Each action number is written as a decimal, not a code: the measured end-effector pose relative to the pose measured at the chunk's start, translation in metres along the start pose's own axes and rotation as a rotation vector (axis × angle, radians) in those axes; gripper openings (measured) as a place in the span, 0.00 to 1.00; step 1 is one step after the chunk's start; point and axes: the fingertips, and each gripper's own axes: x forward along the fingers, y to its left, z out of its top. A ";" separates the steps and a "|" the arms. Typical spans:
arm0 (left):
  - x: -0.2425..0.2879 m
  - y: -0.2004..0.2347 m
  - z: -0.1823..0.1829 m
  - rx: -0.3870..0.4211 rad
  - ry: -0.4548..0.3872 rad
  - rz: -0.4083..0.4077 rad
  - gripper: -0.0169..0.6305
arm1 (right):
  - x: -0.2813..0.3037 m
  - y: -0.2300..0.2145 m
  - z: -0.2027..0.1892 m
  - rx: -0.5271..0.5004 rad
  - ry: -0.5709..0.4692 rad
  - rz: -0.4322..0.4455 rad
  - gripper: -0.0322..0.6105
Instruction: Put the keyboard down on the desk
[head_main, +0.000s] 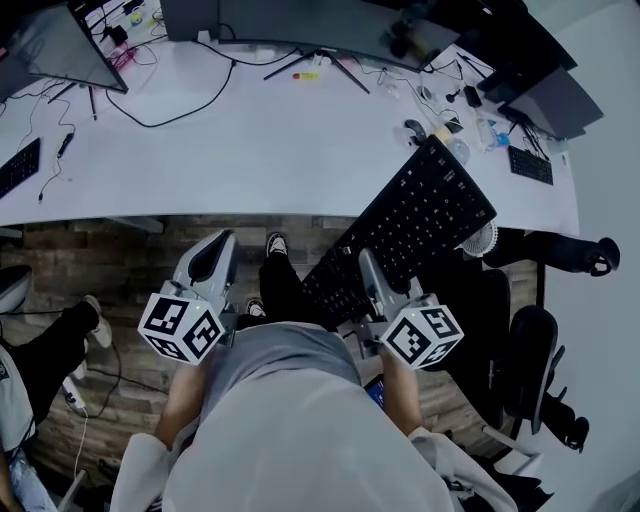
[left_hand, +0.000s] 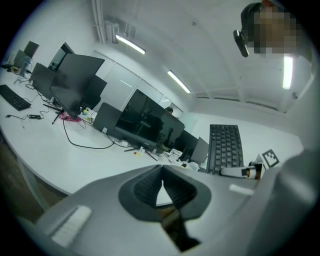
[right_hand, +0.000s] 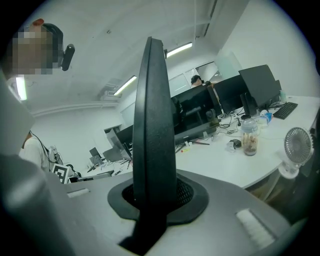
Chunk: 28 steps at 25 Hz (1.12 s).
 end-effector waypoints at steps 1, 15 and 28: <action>0.010 0.003 0.006 -0.001 0.001 0.001 0.03 | 0.010 -0.004 0.007 0.002 0.001 0.002 0.16; 0.107 0.012 0.055 0.013 -0.022 -0.012 0.03 | 0.090 -0.066 0.077 0.043 -0.012 0.027 0.16; 0.192 0.006 0.087 0.066 -0.047 0.025 0.03 | 0.150 -0.134 0.123 0.135 -0.050 0.089 0.16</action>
